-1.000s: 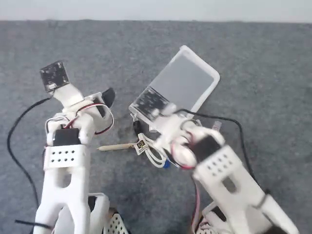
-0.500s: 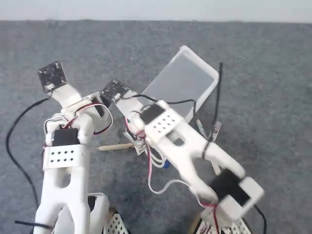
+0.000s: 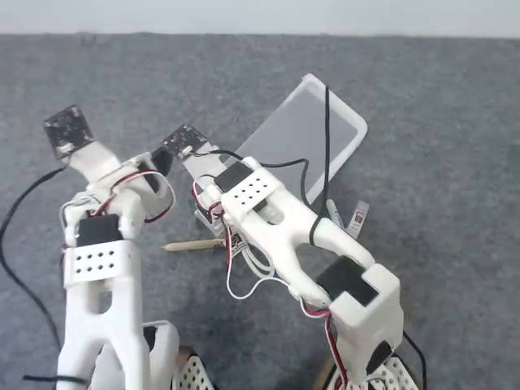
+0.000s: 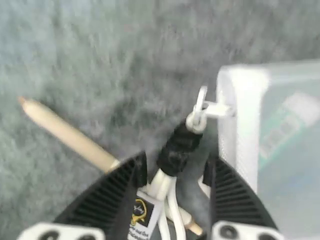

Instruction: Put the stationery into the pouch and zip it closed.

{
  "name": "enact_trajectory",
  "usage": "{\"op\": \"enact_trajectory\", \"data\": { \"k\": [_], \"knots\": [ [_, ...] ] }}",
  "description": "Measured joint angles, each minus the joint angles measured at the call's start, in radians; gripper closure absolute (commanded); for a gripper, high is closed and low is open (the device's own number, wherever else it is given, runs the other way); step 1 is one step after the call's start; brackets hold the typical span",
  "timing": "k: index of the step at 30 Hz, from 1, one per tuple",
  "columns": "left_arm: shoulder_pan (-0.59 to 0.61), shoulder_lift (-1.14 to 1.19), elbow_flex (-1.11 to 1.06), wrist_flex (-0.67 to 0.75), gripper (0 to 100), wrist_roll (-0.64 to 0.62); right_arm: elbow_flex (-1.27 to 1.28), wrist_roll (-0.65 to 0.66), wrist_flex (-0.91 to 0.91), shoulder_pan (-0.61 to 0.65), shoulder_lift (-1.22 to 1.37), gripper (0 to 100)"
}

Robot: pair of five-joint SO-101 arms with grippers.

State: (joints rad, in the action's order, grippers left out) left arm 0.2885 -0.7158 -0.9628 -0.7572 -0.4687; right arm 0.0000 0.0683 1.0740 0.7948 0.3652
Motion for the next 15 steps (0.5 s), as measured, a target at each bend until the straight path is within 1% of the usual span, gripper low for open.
{"op": "enact_trajectory", "data": {
  "k": [4,15],
  "knots": [
    [0.029,0.000,0.000,0.006,74,-0.020,-0.009,0.000,-0.021,0.003,0.052,82.3],
    [0.031,0.000,0.000,0.006,74,-0.020,-0.092,0.000,-0.023,0.000,0.155,82.6]
  ]
}}
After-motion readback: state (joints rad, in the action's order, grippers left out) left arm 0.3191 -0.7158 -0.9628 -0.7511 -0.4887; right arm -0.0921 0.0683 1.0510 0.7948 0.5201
